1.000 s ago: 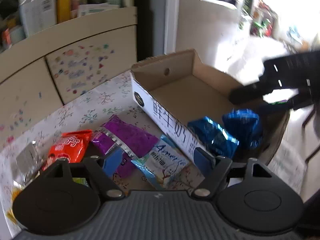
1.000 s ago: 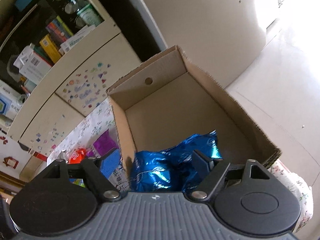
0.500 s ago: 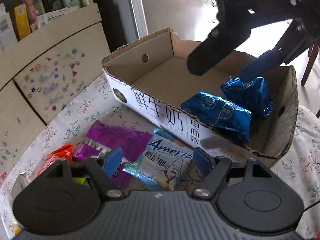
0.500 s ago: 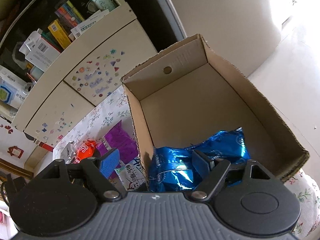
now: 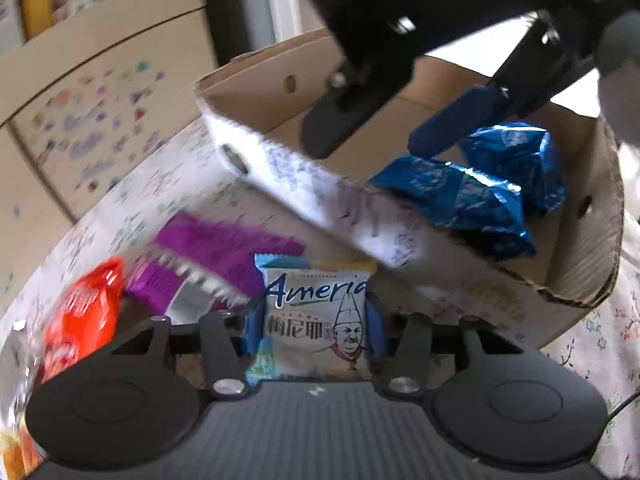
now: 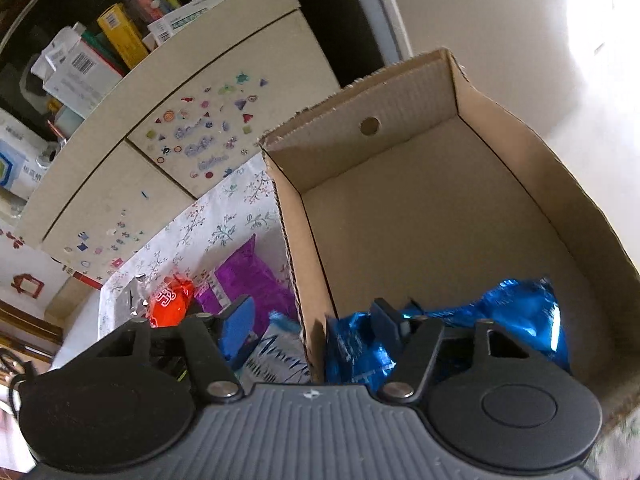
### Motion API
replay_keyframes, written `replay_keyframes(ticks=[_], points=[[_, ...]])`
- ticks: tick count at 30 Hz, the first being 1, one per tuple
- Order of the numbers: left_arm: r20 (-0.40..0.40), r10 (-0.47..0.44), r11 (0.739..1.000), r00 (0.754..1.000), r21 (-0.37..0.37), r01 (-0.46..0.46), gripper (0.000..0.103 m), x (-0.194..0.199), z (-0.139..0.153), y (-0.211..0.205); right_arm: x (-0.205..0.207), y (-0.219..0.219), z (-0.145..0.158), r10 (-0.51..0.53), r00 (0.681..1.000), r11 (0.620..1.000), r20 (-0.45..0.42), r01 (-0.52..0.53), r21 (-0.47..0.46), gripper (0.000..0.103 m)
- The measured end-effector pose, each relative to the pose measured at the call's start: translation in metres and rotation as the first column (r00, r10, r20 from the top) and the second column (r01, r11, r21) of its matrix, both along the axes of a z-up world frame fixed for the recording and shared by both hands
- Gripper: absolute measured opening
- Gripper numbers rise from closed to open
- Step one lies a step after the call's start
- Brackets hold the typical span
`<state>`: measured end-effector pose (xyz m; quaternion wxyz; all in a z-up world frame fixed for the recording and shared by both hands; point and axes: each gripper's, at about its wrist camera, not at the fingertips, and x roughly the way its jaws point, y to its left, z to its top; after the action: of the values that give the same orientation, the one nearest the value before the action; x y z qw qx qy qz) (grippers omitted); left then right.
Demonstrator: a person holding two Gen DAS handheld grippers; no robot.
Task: Organize snacks
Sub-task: 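Withdraw both tools from the box back over the snack pile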
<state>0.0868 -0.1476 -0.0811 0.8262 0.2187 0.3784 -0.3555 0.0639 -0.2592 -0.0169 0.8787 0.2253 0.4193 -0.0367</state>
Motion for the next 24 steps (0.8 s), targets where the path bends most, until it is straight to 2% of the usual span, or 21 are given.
replay_keyframes(ticks=[4, 6, 8, 11, 13, 15, 21, 24], points=[[-0.03, 0.082, 0.997, 0.996, -0.001, -0.082, 0.049, 0.006, 0.002, 0.018, 0.005, 0.007, -0.002, 0.034, 0.999, 0.998, 0.01, -0.034, -0.047, 0.059], [-0.053, 0.124, 0.992, 0.991, -0.003, -0.125, 0.049, 0.008, 0.003, 0.029, 0.009, 0.01, -0.003, 0.056, 0.998, 0.998, 0.005, -0.056, -0.04, 0.055], [-0.083, 0.159, 0.987, 0.984, -0.008, -0.16, 0.049, 0.009, 0.004, 0.039, 0.01, 0.011, -0.002, 0.058, 0.998, 0.998, 0.011, -0.058, -0.038, 0.055], [-0.105, 0.204, 0.979, 0.973, 0.0, -0.205, 0.049, 0.006, 0.004, 0.055, 0.012, 0.02, 0.0, 0.088, 0.996, 0.991, 0.027, -0.085, -0.105, 0.055], [-0.115, 0.227, 0.974, 0.967, 0.004, -0.228, 0.049, 0.005, 0.004, 0.064, 0.017, 0.025, -0.006, 0.113, 0.994, 0.991, 0.007, -0.113, -0.077, 0.056], [-0.131, 0.244, 0.969, 0.961, 0.003, -0.245, 0.049, 0.003, 0.004, 0.073, 0.02, 0.032, -0.012, 0.125, 0.992, 0.988, -0.014, -0.126, -0.091, 0.056], [-0.165, 0.271, 0.962, 0.949, 0.003, -0.274, 0.049, -0.005, 0.007, 0.091, 0.021, 0.045, -0.015, 0.197, 0.98, 0.978, -0.029, -0.199, -0.058, 0.056], [-0.179, 0.288, 0.956, 0.941, -0.007, -0.294, 0.049, -0.005, 0.009, 0.097, 0.019, 0.056, -0.013, 0.224, 0.974, 0.969, -0.042, -0.227, -0.101, 0.056]])
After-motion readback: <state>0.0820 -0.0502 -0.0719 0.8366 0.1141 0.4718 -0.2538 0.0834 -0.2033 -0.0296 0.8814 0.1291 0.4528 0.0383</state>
